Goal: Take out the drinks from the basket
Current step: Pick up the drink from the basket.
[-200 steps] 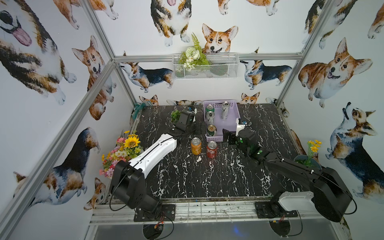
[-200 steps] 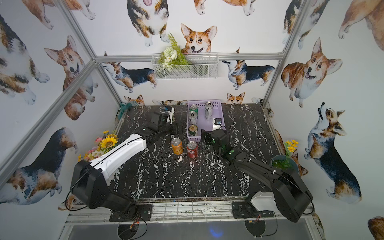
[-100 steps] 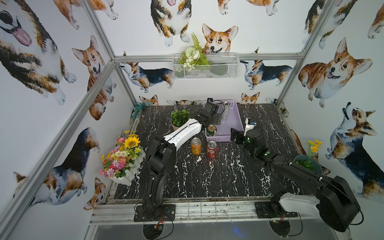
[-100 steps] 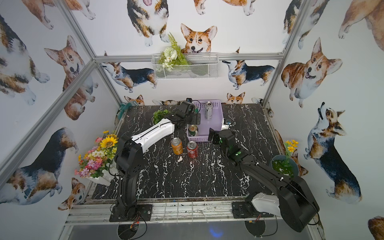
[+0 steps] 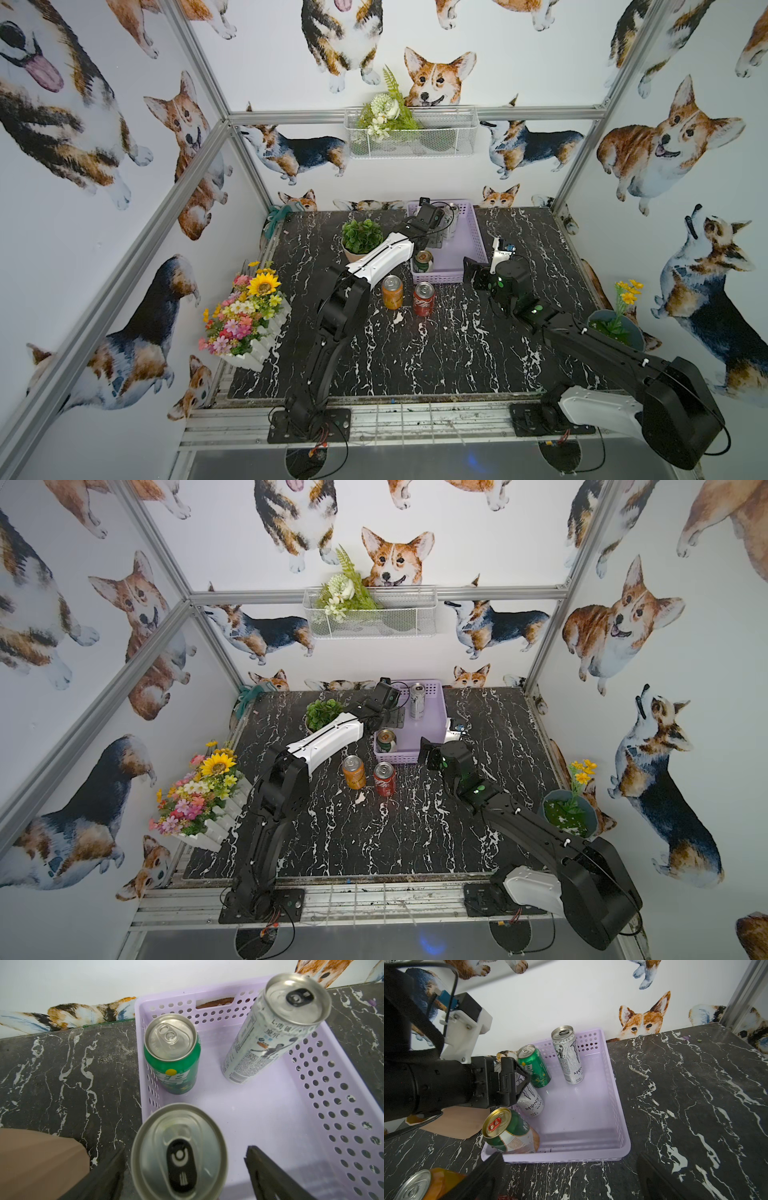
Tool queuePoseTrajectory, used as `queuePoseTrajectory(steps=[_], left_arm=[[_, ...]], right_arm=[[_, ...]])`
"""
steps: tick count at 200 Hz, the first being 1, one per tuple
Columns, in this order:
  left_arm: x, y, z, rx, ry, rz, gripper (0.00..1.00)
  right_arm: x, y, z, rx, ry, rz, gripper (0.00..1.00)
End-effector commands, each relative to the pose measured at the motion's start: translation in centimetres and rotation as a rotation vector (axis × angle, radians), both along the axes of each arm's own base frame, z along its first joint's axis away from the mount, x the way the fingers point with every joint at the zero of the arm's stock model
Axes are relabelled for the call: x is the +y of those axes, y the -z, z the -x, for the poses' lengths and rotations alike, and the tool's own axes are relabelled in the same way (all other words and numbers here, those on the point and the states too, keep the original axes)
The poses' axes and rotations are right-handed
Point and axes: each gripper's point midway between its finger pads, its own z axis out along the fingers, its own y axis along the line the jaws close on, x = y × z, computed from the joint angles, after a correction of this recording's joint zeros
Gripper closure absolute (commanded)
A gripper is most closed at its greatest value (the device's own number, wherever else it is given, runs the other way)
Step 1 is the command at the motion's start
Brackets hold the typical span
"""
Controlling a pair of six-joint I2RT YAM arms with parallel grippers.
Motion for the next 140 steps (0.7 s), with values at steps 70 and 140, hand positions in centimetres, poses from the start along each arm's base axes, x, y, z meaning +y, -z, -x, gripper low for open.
queuePoseTrajectory(steps=[70, 140], left_arm=[[0.3, 2.1, -1.2, 0.041, -0.009, -0.038, 0.33], [0.3, -0.9, -1.3, -0.012, -0.012, -0.019, 1.00]], right_arm=[[-0.3, -1.2, -0.3, -0.045, 0.009, -0.004, 0.00], [-0.7, -0.6, -0.4, -0.033, 0.034, 0.006, 0.00]])
